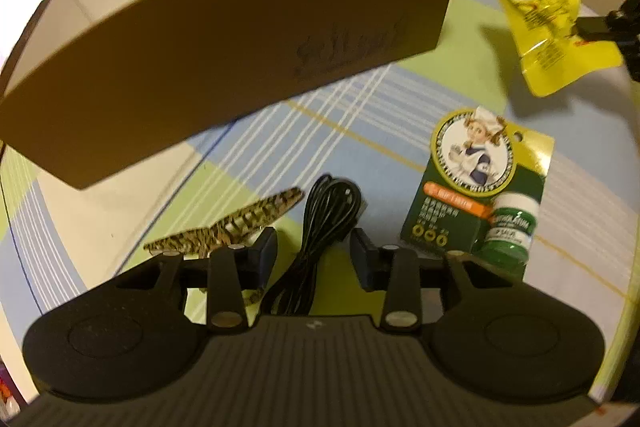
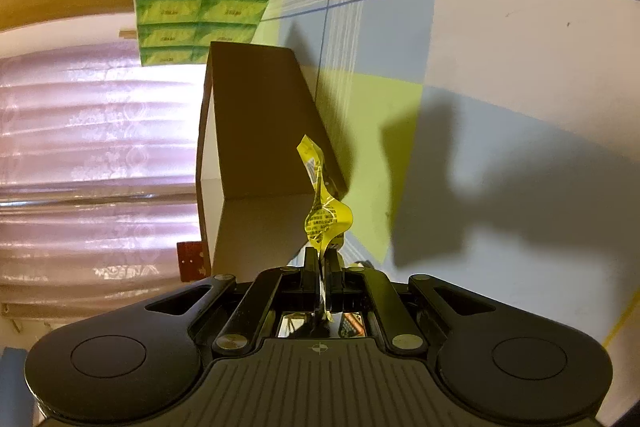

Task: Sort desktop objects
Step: 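Grasp the black USB cable with the left gripper while the right gripper carries the packet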

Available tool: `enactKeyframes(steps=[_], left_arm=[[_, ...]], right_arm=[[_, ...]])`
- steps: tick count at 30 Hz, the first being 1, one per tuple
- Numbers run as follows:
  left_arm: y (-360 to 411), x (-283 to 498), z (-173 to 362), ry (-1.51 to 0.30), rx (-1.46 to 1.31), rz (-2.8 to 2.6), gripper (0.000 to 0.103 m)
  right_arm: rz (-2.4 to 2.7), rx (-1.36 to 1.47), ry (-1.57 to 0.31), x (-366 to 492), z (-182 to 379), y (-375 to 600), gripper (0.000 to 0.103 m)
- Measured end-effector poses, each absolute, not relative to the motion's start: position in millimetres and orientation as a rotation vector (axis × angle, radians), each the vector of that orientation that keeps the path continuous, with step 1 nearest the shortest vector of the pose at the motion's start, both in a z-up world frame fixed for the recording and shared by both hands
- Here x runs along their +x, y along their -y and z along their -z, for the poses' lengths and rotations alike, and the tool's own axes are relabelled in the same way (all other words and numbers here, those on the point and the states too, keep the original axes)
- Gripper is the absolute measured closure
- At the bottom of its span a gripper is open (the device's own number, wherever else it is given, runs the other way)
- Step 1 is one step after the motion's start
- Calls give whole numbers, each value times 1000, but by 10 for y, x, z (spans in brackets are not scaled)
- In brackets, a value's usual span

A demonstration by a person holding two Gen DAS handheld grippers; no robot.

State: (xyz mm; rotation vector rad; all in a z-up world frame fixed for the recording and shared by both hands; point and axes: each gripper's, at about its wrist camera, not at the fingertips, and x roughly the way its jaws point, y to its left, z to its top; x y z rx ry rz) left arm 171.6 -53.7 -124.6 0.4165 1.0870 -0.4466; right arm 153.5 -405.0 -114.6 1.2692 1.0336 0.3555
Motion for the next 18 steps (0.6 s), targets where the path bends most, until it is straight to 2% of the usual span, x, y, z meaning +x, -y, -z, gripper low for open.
enactKeyframes(steps=[1, 3, 5, 18], left_arm=[[527, 1710, 1242, -1092, 402, 447, 79], [514, 1684, 1233, -1108, 377, 430, 82], [518, 1638, 1233, -1121, 360, 412, 91], [455, 1274, 1206, -1165, 288, 343, 92]], right_arm=[[-355, 1271, -1033, 1535, 1149, 4061, 103], [-354, 1271, -1033, 1534, 1152, 4080, 103], [-357, 1270, -1035, 1535, 1160, 4092, 103], [-392, 1247, -1062, 1580, 1148, 4032, 103]])
